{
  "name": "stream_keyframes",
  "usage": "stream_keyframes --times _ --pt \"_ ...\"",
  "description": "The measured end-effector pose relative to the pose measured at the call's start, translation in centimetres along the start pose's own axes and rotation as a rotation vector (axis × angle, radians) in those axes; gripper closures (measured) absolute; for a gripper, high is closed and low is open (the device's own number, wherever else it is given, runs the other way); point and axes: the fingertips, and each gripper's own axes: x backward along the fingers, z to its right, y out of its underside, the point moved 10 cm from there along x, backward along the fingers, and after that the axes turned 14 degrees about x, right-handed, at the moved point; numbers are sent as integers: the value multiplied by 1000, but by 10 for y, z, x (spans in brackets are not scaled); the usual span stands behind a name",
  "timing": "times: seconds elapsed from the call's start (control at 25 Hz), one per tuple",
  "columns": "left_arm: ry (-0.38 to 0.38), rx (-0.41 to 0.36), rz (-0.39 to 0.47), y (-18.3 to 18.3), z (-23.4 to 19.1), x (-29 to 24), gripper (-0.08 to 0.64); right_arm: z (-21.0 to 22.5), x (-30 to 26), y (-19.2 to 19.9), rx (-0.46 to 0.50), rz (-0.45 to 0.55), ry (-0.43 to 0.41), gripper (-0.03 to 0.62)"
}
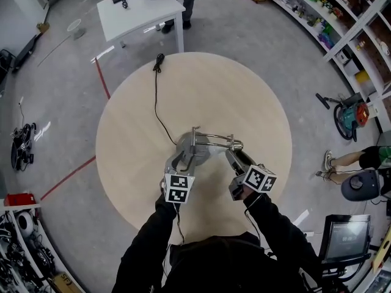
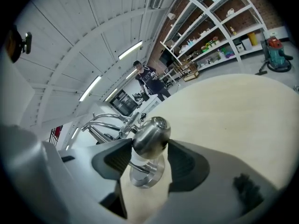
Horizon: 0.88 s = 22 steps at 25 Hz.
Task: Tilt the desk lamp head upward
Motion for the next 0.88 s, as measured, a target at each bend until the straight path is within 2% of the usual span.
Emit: stream_keyframes --times 0.2,0.44,0.68,0.88 --pt "-1 -41 62 -18 7 2 397 5 3 -9 29 9 20 342" --pt "12 -50 126 -41 12 -1 399 14 4 -21 92 16 51 345" --pt "26 -36 176 -66 19 18 400 -6 25 -43 221 49 130 353" --pt "33 -37 177 -70 23 0 405 1 26 -61 329 44 177 354"
